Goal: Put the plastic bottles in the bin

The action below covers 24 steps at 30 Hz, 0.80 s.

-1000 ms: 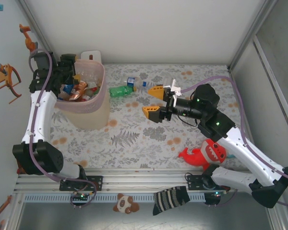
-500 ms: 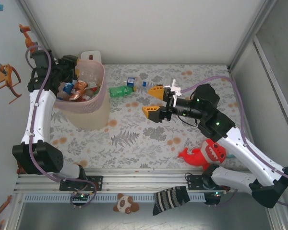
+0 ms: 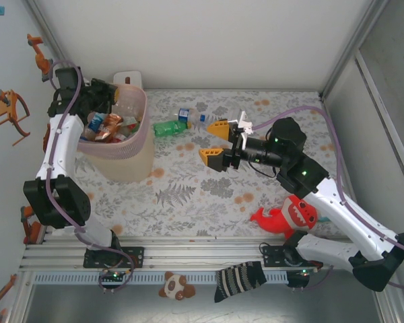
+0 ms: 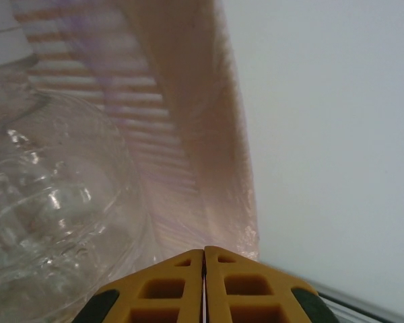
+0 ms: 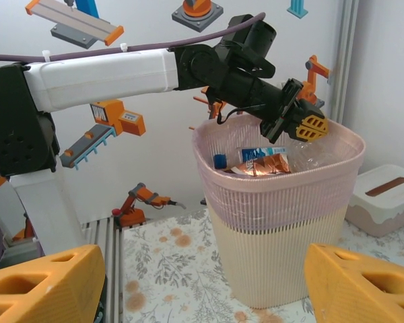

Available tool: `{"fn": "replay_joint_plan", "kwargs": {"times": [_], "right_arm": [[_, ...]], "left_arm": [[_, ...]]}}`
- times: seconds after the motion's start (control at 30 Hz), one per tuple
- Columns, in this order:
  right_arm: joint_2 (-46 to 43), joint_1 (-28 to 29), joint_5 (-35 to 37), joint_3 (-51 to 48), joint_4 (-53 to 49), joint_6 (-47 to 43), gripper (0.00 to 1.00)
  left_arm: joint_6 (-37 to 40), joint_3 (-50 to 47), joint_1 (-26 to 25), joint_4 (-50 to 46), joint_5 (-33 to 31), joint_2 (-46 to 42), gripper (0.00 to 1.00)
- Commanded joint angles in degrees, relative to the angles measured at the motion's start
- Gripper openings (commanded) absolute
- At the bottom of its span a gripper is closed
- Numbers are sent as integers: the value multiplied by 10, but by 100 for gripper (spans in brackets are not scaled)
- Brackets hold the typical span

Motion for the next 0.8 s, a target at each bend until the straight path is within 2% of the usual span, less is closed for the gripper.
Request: {"fn": "replay_joint_plan", "kwargs": {"times": [0.0,0.27,0.37,0.53,0.77], "right_arm": [[-5,4,10,-5,1,-10,77],[1,4,33,3,-8,-5,76],[10,4,75,21,-40,-5,76],[27,4,144,41,-76,-12,75],[90,1,172,91,-147,-95,75]], "left_arm": [[12,-39,4,-20,-8,0,7],[15,-66,5,3,2,-21,7],[16,-47,5,39,12,-33,10],[43,0,4,44,9,-53,12],[88,-8,4,71,38,-91,16]]}}
